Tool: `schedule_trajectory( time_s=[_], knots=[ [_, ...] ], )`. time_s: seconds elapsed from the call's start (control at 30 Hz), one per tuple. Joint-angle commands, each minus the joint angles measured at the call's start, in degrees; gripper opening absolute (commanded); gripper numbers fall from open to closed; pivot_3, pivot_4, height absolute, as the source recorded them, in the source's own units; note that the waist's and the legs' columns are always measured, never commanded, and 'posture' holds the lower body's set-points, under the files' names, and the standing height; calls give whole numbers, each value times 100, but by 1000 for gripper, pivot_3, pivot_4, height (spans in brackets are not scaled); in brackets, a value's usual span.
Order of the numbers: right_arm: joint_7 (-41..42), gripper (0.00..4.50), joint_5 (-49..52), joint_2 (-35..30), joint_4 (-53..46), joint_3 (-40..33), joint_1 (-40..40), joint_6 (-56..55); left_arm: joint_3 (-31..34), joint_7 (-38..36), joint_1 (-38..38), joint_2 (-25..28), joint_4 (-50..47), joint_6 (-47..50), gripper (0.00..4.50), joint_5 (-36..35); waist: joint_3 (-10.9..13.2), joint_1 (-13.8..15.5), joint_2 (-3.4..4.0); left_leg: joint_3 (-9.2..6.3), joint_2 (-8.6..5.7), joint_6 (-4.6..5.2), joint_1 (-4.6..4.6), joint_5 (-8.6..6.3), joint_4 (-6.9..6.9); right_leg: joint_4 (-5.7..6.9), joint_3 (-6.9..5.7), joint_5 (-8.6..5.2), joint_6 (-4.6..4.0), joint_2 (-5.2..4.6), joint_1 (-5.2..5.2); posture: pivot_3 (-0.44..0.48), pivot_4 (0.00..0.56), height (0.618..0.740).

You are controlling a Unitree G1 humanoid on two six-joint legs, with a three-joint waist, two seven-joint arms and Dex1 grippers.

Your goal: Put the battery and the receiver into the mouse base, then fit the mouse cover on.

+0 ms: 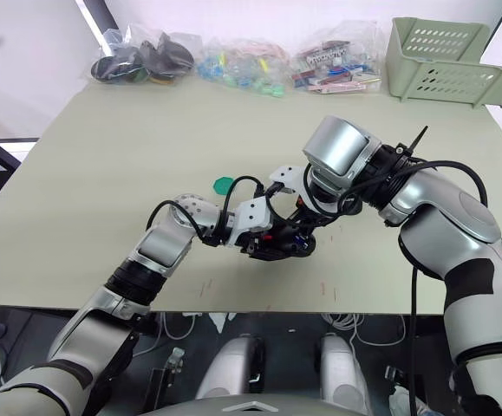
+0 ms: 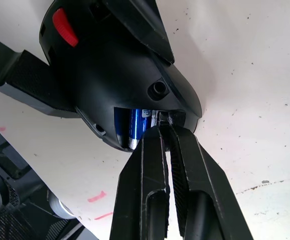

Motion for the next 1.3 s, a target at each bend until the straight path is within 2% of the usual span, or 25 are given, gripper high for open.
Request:
schedule_trajectory(
  time_s=[0.03,0.4,0.5,0.57,0.8,0.9,1.07,1.1,1.17,1.3],
  knots=[
    [-3,0,-65,113,-7,-109,24,24,-16,126,66,-40,-184,31,2923,19,-1,-1,0,0,0,0,0,0,0,0,0,0,0,0,0,0,150,740],
    [101,0,-147,34,-323,-179,221,24,9,172,141,-18,-156,50,2923,12,-4,-5,0,-2,0,0,4,1,1,1,1,0,0,2,2,0,150,740],
    [110,1001,-205,-86,-319,-354,142,24,9,159,163,-9,-163,63,2914,0,-3,-1,1,-2,0,-1,2,1,1,0,1,0,0,2,2,0,150,740],
    [150,1873,-113,-272,-297,-427,30,24,15,149,173,-2,-159,68,2914,-16,-3,8,1,-2,0,-1,0,1,0,-1,1,0,0,2,1,0,150,740],
    [-8,1873,322,-860,-682,-722,62,24,31,121,166,20,-91,34,2914,-43,-2,9,2,-1,0,-1,-4,0,-1,-6,1,0,0,2,-2,0,150,740],
    [-37,1873,670,-1405,-1162,-1005,189,24,29,112,158,39,-83,22,2914,-52,-2,17,2,-5,1,-1,-5,0,-2,-5,-1,-1,-1,2,-2,0,150,740],
    [-202,1873,806,-2079,-2601,-2250,1218,-249,33,100,146,68,-49,6,2914,-70,-2,20,-1,0,1,-1,-9,0,-5,-18,2,-1,0,1,0,0,150,740],
    [-157,1873,815,-2180,-2960,-2581,1600,-579,34,93,144,79,-41,0,2914,-76,-1,14,0,-2,1,-1,-9,0,-6,-20,0,-1,0,1,0,0,150,740],
    [-386,1873,1024,-1998,-3386,-3692,2555,-912,33,78,135,97,-24,-6,2914,-85,-6,12,-7,1,1,0,-7,0,-6,-16,4,-1,1,1,-1,0,150,740],
    [-499,1873,579,-1849,-4357,-4637,4651,-2743,28,33,101,146,43,-42,2914,-81,-11,49,-19,-19,8,0,-5,0,-6,-21,-14,-2,2,12,14,0,150,740]
  ],
)
